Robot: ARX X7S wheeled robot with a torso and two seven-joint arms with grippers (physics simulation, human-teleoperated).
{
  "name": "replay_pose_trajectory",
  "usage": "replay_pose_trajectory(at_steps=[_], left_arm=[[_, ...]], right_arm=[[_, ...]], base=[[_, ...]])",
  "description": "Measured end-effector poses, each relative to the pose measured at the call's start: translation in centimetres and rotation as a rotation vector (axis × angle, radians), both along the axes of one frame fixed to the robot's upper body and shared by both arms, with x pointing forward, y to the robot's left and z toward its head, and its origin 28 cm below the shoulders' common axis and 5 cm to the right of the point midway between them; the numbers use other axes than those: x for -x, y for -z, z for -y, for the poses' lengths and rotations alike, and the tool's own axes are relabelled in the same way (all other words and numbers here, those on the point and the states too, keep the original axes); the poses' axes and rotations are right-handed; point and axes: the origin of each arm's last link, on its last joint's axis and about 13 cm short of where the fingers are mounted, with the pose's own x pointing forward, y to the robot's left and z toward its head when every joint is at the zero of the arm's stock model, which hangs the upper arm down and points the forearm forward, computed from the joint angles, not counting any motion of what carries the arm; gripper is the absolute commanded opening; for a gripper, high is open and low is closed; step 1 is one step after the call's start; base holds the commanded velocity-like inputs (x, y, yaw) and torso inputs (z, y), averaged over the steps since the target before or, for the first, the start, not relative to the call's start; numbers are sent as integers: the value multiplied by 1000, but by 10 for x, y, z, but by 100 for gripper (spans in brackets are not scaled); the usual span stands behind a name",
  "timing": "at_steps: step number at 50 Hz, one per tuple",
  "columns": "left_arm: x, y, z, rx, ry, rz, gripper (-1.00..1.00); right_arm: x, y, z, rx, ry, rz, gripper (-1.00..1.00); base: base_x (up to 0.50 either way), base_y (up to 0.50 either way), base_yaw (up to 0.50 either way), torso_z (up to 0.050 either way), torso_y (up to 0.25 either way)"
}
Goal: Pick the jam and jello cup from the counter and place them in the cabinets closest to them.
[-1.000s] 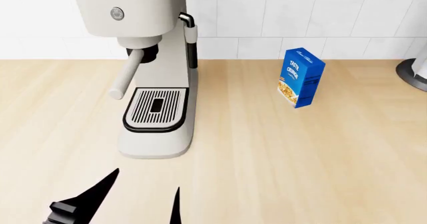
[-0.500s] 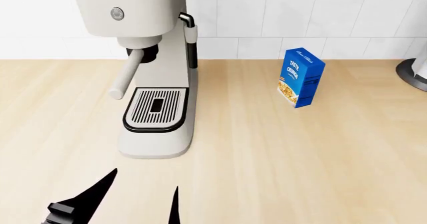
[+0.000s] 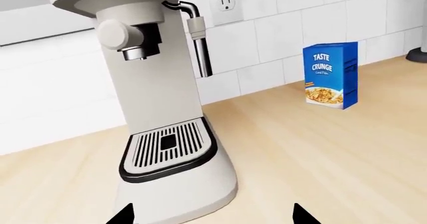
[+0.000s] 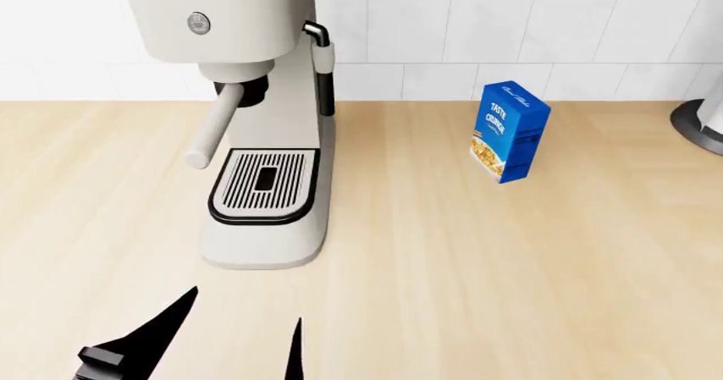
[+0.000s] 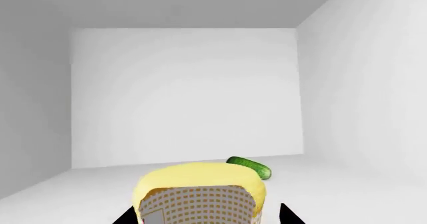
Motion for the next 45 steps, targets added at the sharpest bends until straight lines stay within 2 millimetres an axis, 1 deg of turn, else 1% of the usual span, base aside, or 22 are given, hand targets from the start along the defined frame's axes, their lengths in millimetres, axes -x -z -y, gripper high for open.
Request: replay_pose_trajectory(at_steps=[28,39,45], left_arm=[[3,2,-1,4,10,20,100],[4,4,0,4,13,25,100],[5,5,0,2,15,26,100]], right_arm=[[23,9,-3,22,63,-42,100],[40,19,-6,44,61,-67,100],[48,32,-8,57,36,-110,100]], base=[[0,-1,-1,0,0],[0,0,0,0,0],[0,0,0,0,0]])
